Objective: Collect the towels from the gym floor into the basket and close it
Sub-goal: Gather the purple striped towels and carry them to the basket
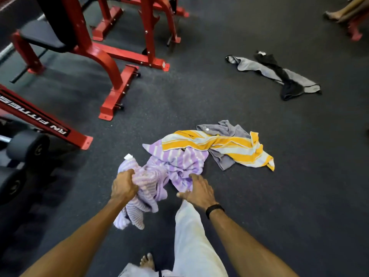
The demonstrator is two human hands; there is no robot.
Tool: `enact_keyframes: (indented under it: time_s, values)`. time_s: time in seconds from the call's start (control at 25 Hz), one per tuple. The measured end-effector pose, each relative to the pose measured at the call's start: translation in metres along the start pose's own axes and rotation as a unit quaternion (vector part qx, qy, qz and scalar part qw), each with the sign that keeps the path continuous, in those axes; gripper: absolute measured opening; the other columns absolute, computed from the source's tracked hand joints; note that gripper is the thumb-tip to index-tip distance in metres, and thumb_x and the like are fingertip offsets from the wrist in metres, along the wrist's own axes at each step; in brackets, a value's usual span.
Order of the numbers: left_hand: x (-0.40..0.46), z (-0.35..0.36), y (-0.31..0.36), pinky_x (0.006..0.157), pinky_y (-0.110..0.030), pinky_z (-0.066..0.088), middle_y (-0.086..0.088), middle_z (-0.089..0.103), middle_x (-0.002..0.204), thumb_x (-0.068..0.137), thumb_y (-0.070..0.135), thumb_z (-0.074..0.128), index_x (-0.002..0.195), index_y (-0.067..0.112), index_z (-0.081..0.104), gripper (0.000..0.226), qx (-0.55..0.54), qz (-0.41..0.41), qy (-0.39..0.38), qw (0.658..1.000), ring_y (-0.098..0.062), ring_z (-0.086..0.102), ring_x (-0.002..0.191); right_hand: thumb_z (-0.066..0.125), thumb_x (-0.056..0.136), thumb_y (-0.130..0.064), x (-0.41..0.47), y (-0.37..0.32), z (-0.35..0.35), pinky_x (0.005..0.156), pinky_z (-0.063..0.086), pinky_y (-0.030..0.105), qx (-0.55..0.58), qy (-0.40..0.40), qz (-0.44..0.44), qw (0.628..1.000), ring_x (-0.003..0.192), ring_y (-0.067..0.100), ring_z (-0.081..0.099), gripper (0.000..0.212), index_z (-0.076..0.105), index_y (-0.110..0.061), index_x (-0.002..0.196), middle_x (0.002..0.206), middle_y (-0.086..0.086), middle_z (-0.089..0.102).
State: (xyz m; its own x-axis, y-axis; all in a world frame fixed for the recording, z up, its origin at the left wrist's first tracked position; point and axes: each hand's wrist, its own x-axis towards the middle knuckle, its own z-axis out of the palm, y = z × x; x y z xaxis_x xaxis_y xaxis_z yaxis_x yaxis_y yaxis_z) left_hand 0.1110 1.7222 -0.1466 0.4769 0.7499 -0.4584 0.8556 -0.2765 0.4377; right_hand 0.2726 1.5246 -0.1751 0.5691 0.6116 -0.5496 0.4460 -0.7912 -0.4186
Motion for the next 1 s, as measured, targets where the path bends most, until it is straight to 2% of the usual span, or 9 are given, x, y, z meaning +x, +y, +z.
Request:
enact_keyframes:
  time_s: [0.16, 0.32, 0.52, 0.64, 0.72, 0.76, 0.84, 0.92, 1.0]
  values:
    - [0.08, 0.019, 0.024, 0.071, -0.043, 0.05, -0.019, 0.063, 0.094, 0.069, 0.005, 0.059, 0.092, 0.01, 0.06, 0.023, 0.046, -0.048, -0.033, 0.997, -0.043, 0.062, 0.087, 0.069, 0.074, -0.062, 0.104, 0.02, -0.012, 0.114, 0.027, 0.049, -0.025, -0.056, 0.017, 0.998, 0.144, 0.03, 0.026, 0.097, 0.024, -0.021, 0.15, 0.155, 0.008, 0.029]
    - [0.165, 0.071, 0.002, 0.076, -0.045, 0.048, -0.022, 0.056, 0.11, 0.069, 0.009, 0.067, 0.117, 0.012, 0.057, 0.048, 0.082, -0.072, -0.052, 0.993, -0.046, 0.059, 0.095, 0.066, 0.075, -0.063, 0.215, 0.05, 0.024, 0.112, 0.025, 0.05, -0.067, -0.09, 0.018, 0.994, 0.144, 0.03, 0.022, 0.096, 0.022, -0.023, 0.151, 0.156, 0.008, 0.024]
    - [0.279, 0.206, -0.073, 0.058, -0.035, 0.037, -0.019, 0.051, 0.094, 0.066, 0.004, 0.071, 0.105, 0.009, 0.06, 0.04, 0.13, -0.022, -0.118, 0.984, -0.045, 0.059, 0.076, 0.066, 0.076, -0.062, 0.386, 0.116, 0.149, 0.109, 0.03, 0.053, -0.118, -0.073, 0.026, 0.99, 0.142, 0.036, 0.024, 0.096, 0.023, -0.02, 0.151, 0.155, 0.014, 0.024]
    - [0.34, 0.282, -0.117, 0.062, -0.04, 0.04, -0.024, 0.052, 0.098, 0.067, 0.009, 0.071, 0.109, 0.006, 0.061, 0.043, 0.148, -0.002, -0.138, 0.979, -0.047, 0.058, 0.081, 0.066, 0.071, -0.069, 0.473, 0.157, 0.234, 0.111, 0.019, 0.064, -0.165, -0.059, 0.018, 0.984, 0.147, 0.043, 0.009, 0.112, 0.011, -0.021, 0.155, 0.162, 0.019, 0.006]
    - [0.385, 0.322, -0.142, 0.069, -0.045, 0.044, -0.029, 0.053, 0.101, 0.066, 0.019, 0.057, 0.114, 0.005, 0.061, 0.051, 0.16, 0.009, -0.135, 0.978, -0.049, 0.056, 0.087, 0.069, 0.058, -0.076, 0.523, 0.182, 0.288, 0.105, 0.007, 0.076, -0.184, -0.058, 0.028, 0.981, 0.146, 0.049, -0.004, 0.129, 0.002, -0.026, 0.156, 0.161, 0.021, -0.009]
    - [0.404, 0.339, -0.152, 0.071, -0.046, 0.044, -0.031, 0.053, 0.101, 0.062, 0.021, 0.051, 0.116, 0.004, 0.06, 0.057, 0.168, 0.016, -0.135, 0.976, -0.049, 0.056, 0.09, 0.071, 0.052, -0.077, 0.542, 0.193, 0.311, 0.101, 0.006, 0.079, -0.189, -0.068, 0.04, 0.979, 0.145, 0.051, -0.008, 0.135, -0.003, -0.03, 0.155, 0.16, 0.02, -0.015]
    - [0.433, 0.364, -0.163, 0.075, -0.046, 0.042, -0.032, 0.055, 0.102, 0.061, 0.025, 0.048, 0.12, 0.004, 0.058, 0.063, 0.181, 0.028, -0.137, 0.973, -0.048, 0.055, 0.093, 0.077, 0.05, -0.071, 0.562, 0.208, 0.344, 0.098, 0.012, 0.081, -0.199, -0.087, 0.057, 0.974, 0.144, 0.053, -0.007, 0.138, -0.007, -0.035, 0.153, 0.159, 0.02, -0.019]
    - [0.453, 0.379, -0.168, 0.079, -0.045, 0.042, -0.032, 0.056, 0.105, 0.061, 0.028, 0.048, 0.123, 0.004, 0.057, 0.067, 0.179, 0.026, -0.157, 0.971, -0.047, 0.054, 0.099, 0.079, 0.062, -0.054, 0.569, 0.214, 0.357, 0.099, 0.025, 0.074, -0.2, -0.083, 0.064, 0.974, 0.142, 0.055, 0.009, 0.119, 0.005, -0.035, 0.154, 0.16, 0.023, -0.009]
    - [0.456, 0.379, -0.164, 0.084, -0.046, 0.042, -0.032, 0.055, 0.108, 0.062, 0.03, 0.052, 0.125, 0.005, 0.055, 0.068, 0.176, 0.011, -0.185, 0.967, -0.048, 0.053, 0.104, 0.068, 0.078, -0.024, 0.56, 0.209, 0.348, 0.093, 0.042, 0.058, -0.154, -0.052, 0.056, 0.985, 0.126, 0.051, 0.041, 0.077, 0.032, -0.026, 0.146, 0.152, 0.024, 0.021]
